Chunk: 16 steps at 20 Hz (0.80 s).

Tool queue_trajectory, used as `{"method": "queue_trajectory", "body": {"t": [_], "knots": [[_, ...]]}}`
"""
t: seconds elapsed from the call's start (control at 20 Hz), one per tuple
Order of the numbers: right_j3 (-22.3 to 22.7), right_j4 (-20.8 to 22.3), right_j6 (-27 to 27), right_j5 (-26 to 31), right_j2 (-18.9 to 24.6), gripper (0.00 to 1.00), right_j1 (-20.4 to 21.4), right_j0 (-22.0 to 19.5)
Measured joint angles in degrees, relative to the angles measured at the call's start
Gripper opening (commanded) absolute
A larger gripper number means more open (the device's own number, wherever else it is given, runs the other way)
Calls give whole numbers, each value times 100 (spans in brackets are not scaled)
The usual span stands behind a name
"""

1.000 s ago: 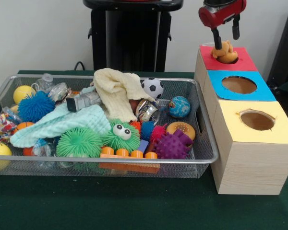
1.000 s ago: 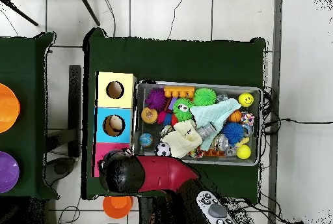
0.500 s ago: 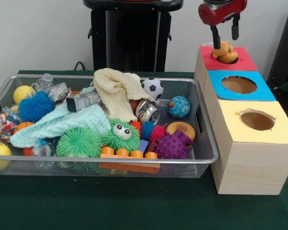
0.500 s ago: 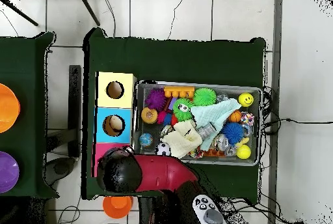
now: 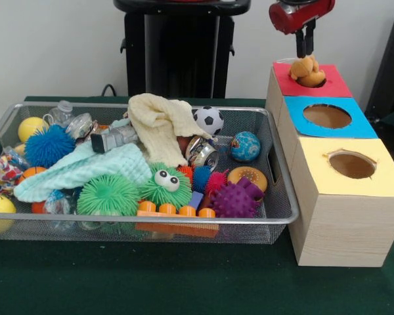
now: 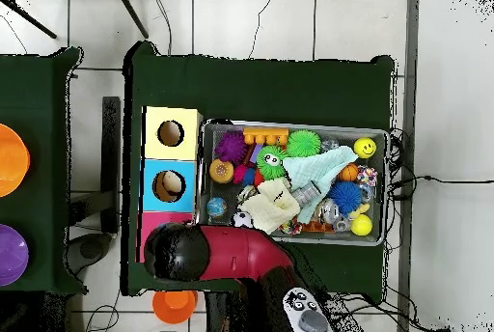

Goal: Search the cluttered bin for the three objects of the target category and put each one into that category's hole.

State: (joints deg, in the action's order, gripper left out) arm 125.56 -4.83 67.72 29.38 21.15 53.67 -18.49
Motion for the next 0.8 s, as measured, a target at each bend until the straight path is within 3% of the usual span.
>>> {"method": "queue_trajectory", "body": {"t": [0.8], "knots": [[66, -235, 0, 162, 64, 0, -8, -178]]}}
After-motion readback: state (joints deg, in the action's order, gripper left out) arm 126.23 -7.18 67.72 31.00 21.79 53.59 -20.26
